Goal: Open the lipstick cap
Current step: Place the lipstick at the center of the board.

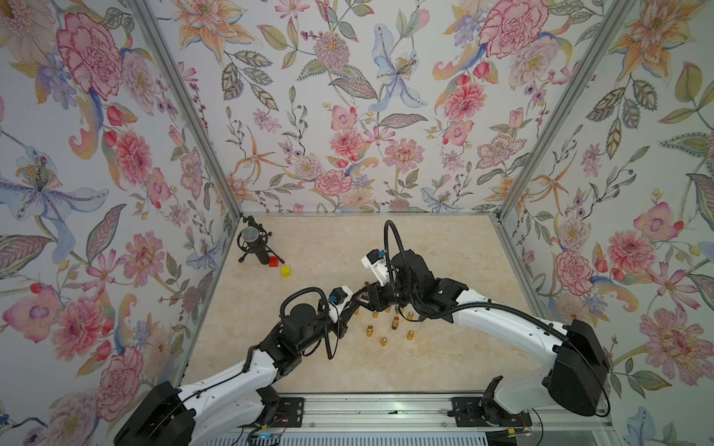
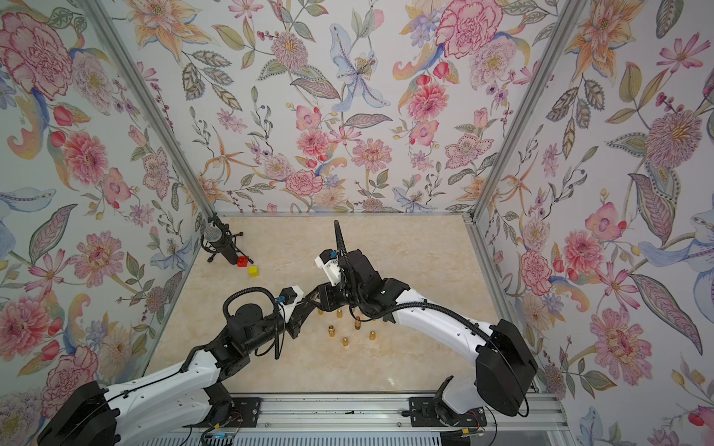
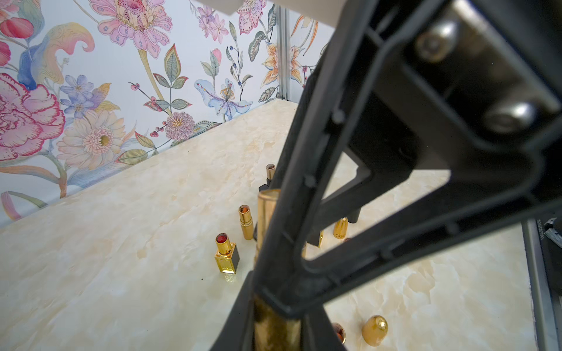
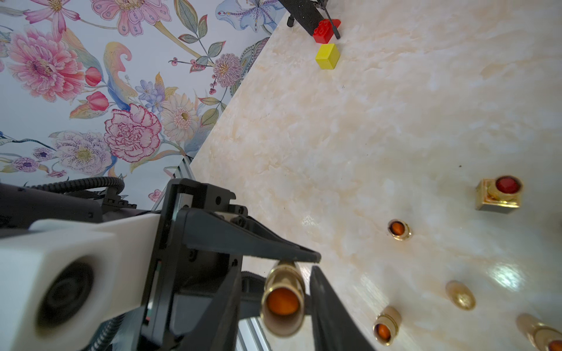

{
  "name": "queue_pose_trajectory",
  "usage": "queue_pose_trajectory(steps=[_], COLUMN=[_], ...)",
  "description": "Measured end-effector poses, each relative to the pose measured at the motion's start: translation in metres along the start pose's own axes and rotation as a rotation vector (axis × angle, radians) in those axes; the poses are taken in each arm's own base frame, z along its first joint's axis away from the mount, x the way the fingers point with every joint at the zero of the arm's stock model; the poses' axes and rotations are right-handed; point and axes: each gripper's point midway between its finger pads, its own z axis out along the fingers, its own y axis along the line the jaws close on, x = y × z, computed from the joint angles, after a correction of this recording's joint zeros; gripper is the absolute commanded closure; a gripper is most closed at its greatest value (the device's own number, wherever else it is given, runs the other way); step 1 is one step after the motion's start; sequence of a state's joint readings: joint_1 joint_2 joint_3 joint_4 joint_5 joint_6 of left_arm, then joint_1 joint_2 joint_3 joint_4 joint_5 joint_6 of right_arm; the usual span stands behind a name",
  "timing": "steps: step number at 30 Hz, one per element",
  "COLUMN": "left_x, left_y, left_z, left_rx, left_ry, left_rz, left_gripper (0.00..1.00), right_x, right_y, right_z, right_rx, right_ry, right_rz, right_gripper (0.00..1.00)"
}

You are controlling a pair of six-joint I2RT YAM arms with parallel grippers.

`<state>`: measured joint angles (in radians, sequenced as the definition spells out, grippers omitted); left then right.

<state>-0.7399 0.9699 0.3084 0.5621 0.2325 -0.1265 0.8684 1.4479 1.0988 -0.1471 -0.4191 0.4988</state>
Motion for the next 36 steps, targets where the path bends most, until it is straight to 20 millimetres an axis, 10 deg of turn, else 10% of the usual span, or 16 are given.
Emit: queue_pose_trajectory(steps=[19,22,27,36], left_x=[0.003,0.003,0.004,-0.008], left_y=[-0.003,-0.003,-0.002,0.012], left_z=[-0.002,-0.002,-0.003,-0.017], left_rx=[0.019,0.018,0.009,-0.074], left_ry=[0.014,0.016,0.022,0.008], left_rz=[0.005,0.005,0.011,-0.007], left_gripper=[0.93,0.77,0.05,0.01], right_x=[-0.005,-0.005,-0.007,-0.017], right_y=[-0.003,-0.004,-0.006,-0.021], right_z=[-0.001,-0.001,-0.001,-0.011], right_rx=[0.012,0.014,0.029,0.149], right_ry=[-0.02,-0.02,-0.029,-0.089], right_rz=[-0.005,-0.006,-0.013,-0.065], right_gripper=[0.8,0.8,0.81,0.81])
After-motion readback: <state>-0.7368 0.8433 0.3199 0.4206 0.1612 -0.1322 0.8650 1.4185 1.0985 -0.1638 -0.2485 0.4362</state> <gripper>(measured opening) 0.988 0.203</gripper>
